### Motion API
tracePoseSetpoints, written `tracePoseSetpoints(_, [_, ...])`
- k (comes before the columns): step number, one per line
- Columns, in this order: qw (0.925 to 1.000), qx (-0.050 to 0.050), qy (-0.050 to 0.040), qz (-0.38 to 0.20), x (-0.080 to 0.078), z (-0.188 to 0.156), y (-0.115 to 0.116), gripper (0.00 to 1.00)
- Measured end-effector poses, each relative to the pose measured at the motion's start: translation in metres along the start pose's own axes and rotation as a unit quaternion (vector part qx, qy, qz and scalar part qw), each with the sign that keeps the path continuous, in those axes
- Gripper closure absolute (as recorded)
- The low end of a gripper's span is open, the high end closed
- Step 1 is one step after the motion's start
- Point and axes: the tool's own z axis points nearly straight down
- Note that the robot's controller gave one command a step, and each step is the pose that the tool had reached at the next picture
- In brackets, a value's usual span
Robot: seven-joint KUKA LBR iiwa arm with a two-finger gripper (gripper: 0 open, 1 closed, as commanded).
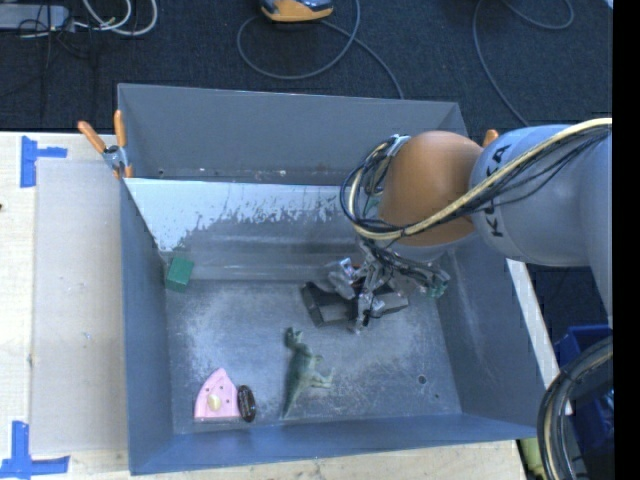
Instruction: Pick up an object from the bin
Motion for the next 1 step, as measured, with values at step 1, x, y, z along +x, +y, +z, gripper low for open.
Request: tracePoseSetpoints(1, [1.0000,0.000,0.0000,0.000,0.0000,0.0000,0.0001,1.00])
